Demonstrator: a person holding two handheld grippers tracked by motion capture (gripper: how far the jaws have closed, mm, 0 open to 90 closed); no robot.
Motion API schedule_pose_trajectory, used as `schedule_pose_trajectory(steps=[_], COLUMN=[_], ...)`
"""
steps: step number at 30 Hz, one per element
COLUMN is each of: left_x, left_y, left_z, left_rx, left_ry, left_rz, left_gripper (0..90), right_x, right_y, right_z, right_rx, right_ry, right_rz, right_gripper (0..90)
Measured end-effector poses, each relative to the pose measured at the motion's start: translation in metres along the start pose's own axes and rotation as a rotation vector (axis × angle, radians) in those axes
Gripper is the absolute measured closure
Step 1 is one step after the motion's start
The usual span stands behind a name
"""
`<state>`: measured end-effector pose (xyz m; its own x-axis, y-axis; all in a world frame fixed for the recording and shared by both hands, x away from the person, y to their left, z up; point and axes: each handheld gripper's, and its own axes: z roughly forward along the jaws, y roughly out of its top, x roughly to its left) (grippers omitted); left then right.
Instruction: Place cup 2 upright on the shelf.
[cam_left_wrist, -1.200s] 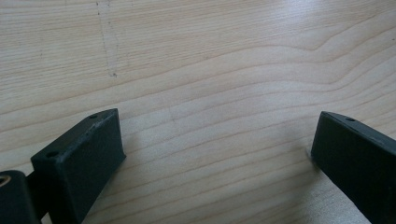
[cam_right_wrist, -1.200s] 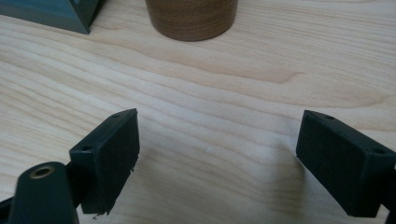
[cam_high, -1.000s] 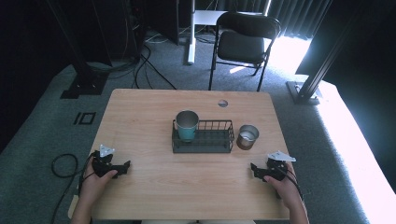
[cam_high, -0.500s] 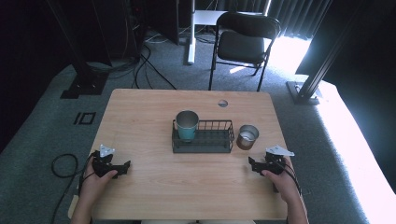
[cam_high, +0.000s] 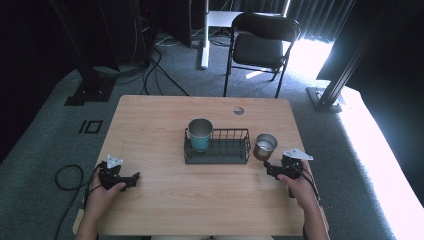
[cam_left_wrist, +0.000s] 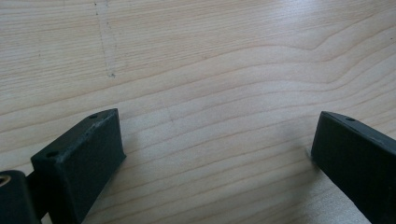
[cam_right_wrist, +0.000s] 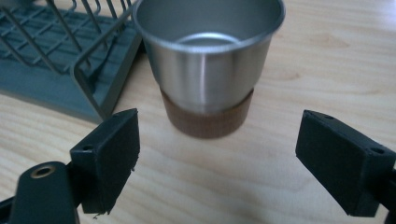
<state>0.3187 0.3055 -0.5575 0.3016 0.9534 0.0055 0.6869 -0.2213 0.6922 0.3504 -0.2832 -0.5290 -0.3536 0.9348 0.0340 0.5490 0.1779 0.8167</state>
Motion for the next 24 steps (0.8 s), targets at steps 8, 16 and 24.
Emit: schedule_pose_trajectory(steps=[8,16,24], left_x=[0.000,0.000,0.000], left_y=[0.000,0.000,0.000], left_z=[0.000,0.000,0.000], left_rx=[0.001,0.000,0.000], left_ry=[0.000,-0.001,-0.001], left_rz=[0.001,0.001,0.001], left_gripper=[3.0,2.9,3.0], right_x=[0.000,0.003,0.003], right_y=[0.015,0.024,0.031], right_z=[0.004,0.009,0.015], right_rx=[-0.032,-0.046,-0.058], right_ry=[0.001,0.008,0.007], right_rz=[-0.004,-0.017,-0.018], right_gripper=[13.4,12.7,12.4])
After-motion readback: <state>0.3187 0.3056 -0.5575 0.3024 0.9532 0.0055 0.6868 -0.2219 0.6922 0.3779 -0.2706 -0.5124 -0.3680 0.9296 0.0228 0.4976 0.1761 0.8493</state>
